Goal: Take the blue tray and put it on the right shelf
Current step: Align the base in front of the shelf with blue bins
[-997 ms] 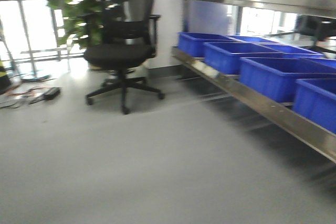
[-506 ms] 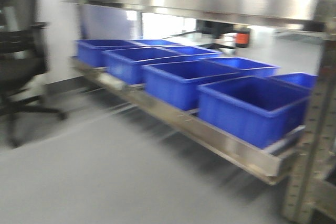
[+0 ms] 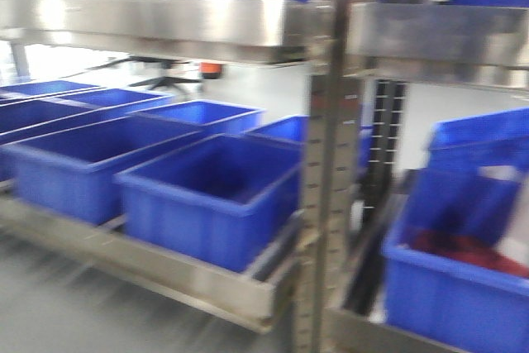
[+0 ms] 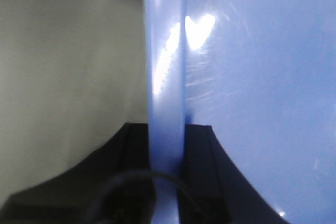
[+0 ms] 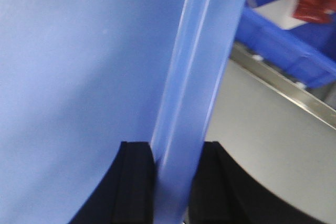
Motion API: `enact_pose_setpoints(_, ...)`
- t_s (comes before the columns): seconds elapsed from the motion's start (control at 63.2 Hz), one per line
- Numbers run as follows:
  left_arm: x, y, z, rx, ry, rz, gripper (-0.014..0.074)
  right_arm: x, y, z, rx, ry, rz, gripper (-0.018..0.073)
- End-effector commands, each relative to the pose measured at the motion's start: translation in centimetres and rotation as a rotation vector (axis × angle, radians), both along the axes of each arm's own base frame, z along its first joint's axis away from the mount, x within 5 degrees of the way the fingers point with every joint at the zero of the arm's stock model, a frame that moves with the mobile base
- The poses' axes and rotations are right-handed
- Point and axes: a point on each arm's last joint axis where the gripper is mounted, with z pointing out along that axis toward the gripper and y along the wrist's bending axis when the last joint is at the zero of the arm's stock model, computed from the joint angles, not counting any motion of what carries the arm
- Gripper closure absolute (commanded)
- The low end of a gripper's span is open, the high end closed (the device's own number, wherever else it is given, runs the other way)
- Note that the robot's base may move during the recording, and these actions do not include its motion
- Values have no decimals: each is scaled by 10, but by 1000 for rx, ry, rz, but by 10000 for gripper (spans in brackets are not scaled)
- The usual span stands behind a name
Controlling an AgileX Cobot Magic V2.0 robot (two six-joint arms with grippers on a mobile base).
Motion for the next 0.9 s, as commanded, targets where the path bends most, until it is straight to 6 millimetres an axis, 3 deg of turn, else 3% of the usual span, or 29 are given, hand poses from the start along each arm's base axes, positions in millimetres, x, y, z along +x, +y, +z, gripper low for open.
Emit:
enact_pose_setpoints(0.0, -13, 11, 12, 40, 9, -10, 644, -3, -7, 13, -47, -91, 4, 503)
enact_pose_setpoints(0.886, -13, 11, 12, 40, 9, -10, 644, -3, -7, 13, -47, -91, 4, 503)
